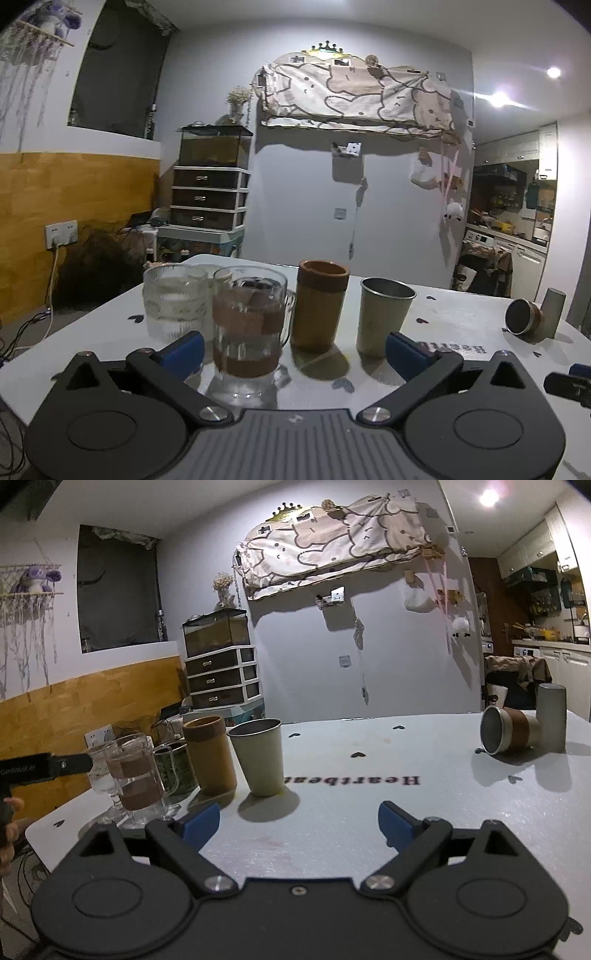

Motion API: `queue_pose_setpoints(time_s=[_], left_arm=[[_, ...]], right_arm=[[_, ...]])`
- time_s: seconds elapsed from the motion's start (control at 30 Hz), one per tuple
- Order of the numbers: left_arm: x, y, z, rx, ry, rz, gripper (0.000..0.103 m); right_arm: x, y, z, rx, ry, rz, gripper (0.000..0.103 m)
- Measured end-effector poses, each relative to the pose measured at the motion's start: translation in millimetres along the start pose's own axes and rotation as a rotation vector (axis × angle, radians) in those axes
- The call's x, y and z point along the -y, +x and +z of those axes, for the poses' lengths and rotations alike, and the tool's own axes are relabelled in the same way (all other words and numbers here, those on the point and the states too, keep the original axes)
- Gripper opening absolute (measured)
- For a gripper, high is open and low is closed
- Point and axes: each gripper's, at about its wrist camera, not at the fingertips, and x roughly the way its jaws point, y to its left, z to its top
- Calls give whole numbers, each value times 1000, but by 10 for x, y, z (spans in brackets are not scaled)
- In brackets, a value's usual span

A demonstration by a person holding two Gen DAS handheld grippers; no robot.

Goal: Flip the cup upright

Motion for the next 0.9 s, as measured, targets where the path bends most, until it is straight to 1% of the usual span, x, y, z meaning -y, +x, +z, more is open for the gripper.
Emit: queue_pose_setpoints(time_s=[0.1,0.23,0.33,0.6,0.9], left_arm=[[37,-22,-79,-4,10,16,103],[75,-73,-142,-11,7,14,103],[112,-102,-190,-6,26,14,103],[205,-98,-284,-36,53,-10,103],[280,-98,-336,-43,66,-5,103]], right_arm=[[-60,16,-4,0,-12,-8,97],[-124,22,-9,-2,-29,-13,100],[-175,32,-19,-4,-46,-21,103],[-240,50,-39,-13,-68,-39,103],[-257,41,-44,-19,-85,-67,103]])
